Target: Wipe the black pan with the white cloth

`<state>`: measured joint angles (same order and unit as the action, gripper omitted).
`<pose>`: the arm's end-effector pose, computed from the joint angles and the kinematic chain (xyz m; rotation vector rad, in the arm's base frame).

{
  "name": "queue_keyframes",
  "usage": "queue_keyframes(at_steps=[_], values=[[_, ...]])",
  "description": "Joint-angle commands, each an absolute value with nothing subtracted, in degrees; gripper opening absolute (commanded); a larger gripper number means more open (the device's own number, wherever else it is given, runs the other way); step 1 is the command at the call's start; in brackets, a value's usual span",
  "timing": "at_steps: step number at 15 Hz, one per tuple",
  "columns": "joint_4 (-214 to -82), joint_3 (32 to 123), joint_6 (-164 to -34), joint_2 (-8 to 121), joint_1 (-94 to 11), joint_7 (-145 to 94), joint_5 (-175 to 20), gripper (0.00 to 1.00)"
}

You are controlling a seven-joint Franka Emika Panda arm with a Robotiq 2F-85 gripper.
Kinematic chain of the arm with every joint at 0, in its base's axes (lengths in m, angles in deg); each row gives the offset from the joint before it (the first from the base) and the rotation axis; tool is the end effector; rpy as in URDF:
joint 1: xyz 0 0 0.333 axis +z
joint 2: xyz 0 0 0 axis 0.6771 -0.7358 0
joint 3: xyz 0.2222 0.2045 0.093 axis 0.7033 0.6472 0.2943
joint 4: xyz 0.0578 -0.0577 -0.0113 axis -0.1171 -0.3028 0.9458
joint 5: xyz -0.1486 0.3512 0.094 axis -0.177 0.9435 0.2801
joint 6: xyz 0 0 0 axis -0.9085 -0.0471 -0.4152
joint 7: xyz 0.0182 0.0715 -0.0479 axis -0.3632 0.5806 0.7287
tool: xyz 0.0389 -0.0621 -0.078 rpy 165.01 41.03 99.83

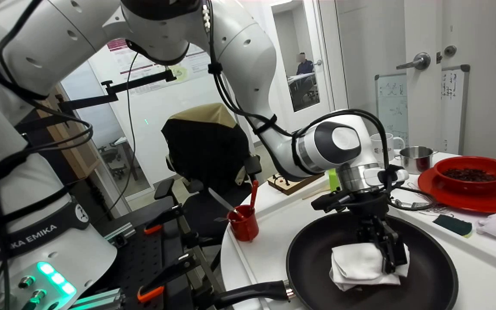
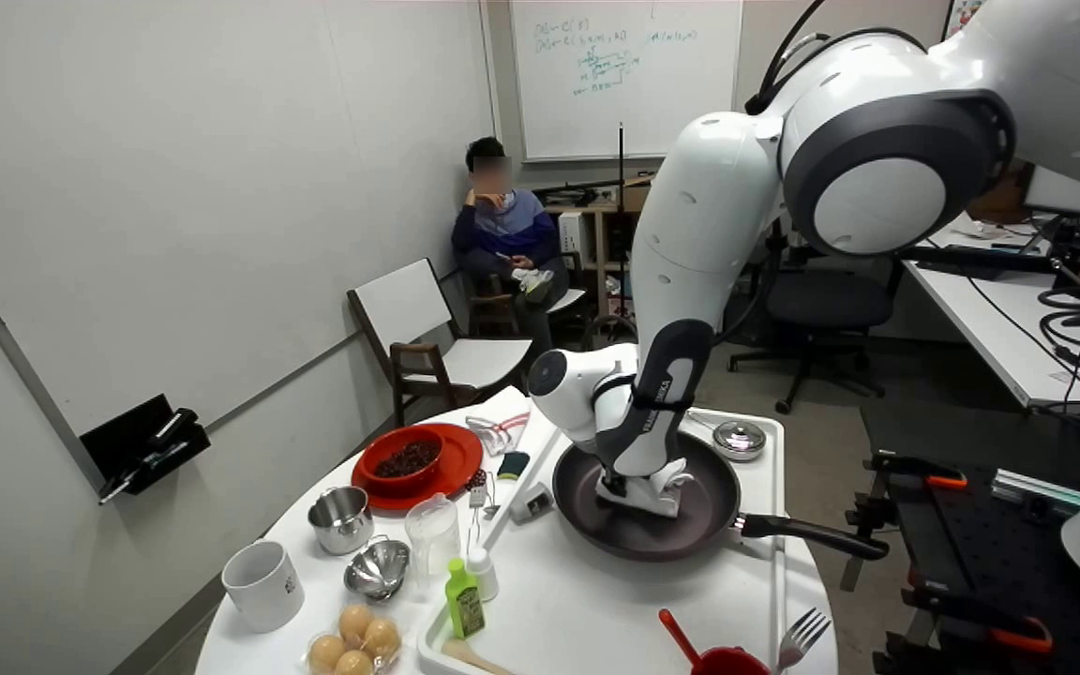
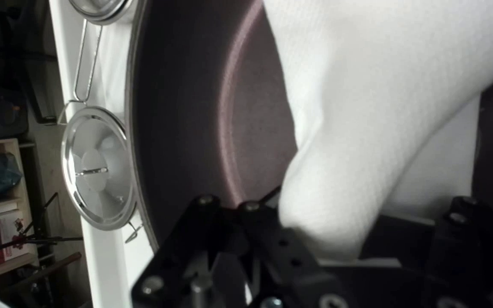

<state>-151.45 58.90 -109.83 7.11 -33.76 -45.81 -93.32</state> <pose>0.5830 -0.1461 -0.0373 2.5536 -0.2536 -0.2602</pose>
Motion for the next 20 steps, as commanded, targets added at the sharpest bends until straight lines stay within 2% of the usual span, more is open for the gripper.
queue_keyframes(at_steps=[1,15,20], values=[[-149.02,58.26,-107.17,5.76,-35.22,-46.28,-91.18,0.04],[-143.36,56.98,-100.08,1.95,-38.05,-51.65,-89.99,0.04],[-142.15,58.10,-101.33,1.20,-37.79,-53.40,-90.01,0.04]])
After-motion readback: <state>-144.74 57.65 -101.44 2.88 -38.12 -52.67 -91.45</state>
